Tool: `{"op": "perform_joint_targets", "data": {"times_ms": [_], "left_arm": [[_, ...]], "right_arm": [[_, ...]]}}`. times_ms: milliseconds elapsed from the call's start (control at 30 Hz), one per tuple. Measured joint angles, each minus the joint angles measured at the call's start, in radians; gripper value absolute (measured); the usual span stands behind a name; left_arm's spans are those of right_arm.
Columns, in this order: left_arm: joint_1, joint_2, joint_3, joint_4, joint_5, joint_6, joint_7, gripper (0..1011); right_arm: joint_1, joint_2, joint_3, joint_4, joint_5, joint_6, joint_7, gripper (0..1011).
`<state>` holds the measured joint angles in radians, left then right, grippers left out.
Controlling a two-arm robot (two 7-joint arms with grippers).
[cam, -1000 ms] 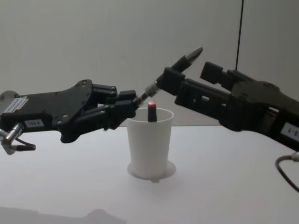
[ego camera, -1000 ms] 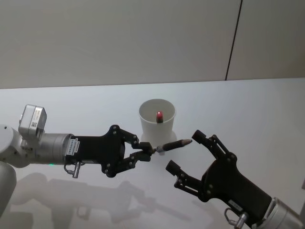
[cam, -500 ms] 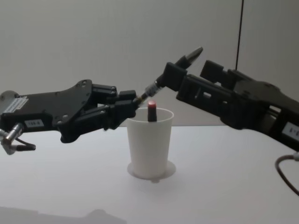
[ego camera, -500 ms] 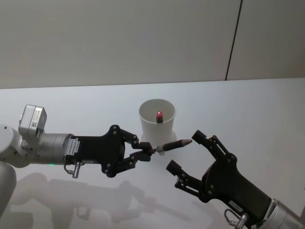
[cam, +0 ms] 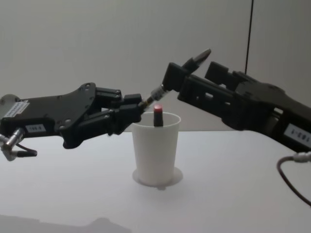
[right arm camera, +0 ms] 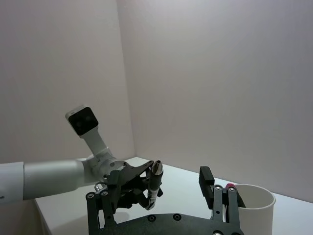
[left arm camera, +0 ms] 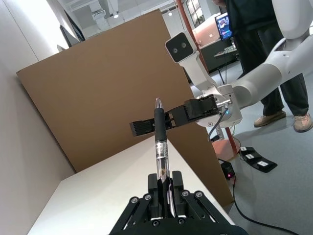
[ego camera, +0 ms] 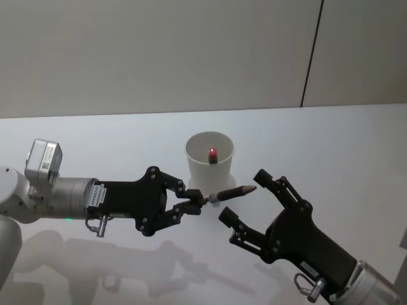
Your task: Place the pen into the pen holder.
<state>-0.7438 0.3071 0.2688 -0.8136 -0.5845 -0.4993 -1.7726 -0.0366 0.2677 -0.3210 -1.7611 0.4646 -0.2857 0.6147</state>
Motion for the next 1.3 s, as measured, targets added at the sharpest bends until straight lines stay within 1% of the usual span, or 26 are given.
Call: {"op": "perform_joint_targets", "data": {"times_ms": [100,200,233,267,333,367,433,467,533,567,600,700,800,833,867,933,1100,1300], "left_arm": [[0.000,0.000,0.000,0.000,0.000,0.000,0.000,178],[0.000,0.000,0.000,0.000,0.000,0.000,0.000,178],[0.000,0.000,0.000,0.000,0.000,0.000,0.000,178],[0.000,0.000,0.000,0.000,0.000,0.000,0.000,178],[0.000,0.000,0.000,0.000,0.000,0.000,0.000,178],[0.000,0.000,0.000,0.000,0.000,0.000,0.000,178],[0.000,0.000,0.000,0.000,0.000,0.000,0.000,178],[0.000,0.000,0.000,0.000,0.000,0.000,0.000,178],[0.000,0.000,0.000,0.000,0.000,0.000,0.000,178],[0.000,0.000,0.000,0.000,0.000,0.000,0.000,178],[0.000,0.000,0.000,0.000,0.000,0.000,0.000,178],[0.000,0.000,0.000,0.000,0.000,0.000,0.000,178],[0.000,0.000,0.000,0.000,0.000,0.000,0.000,178],[0.000,0.000,0.000,0.000,0.000,0.000,0.000,178],[0.000,0.000,0.000,0.000,0.000,0.000,0.000,178],[0.000,0.000,0.000,0.000,0.000,0.000,0.000,178],[0.000,0.000,0.000,0.000,0.000,0.000,0.001,178],[0.000,0.000,0.000,0.000,0.000,0.000,0.001,178]], "right_arm": [[0.005,-0.005,-0.003,0.003,-0.005,0.001,-0.003,1001],[0.010,-0.009,-0.005,0.005,-0.009,0.003,-0.005,945],[0.011,-0.010,-0.006,0.006,-0.010,0.003,-0.005,945],[0.013,-0.012,-0.007,0.007,-0.011,0.003,-0.005,897],[0.015,-0.013,-0.008,0.007,-0.013,0.004,-0.005,863],[0.016,-0.014,-0.009,0.008,-0.014,0.004,-0.006,814],[0.018,-0.016,-0.010,0.008,-0.016,0.005,-0.007,785],[0.020,-0.017,-0.011,0.008,-0.017,0.005,-0.008,717],[0.021,-0.018,-0.012,0.008,-0.018,0.006,-0.009,680],[0.021,-0.018,-0.012,0.008,-0.019,0.006,-0.009,619],[0.022,-0.018,-0.013,0.008,-0.019,0.006,-0.010,619],[0.023,-0.019,-0.015,0.008,-0.023,0.008,-0.014,501],[0.024,-0.020,-0.015,0.007,-0.024,0.009,-0.016,443],[0.024,-0.020,-0.016,0.006,-0.025,0.010,-0.017,368],[0.024,-0.020,-0.016,0.005,-0.025,0.010,-0.018,353],[0.025,-0.019,-0.017,0.004,-0.025,0.010,-0.021,271],[0.025,-0.018,-0.018,0.001,-0.025,0.010,-0.023,131],[0.024,-0.015,-0.019,-0.001,-0.023,0.009,-0.026,126]]}}
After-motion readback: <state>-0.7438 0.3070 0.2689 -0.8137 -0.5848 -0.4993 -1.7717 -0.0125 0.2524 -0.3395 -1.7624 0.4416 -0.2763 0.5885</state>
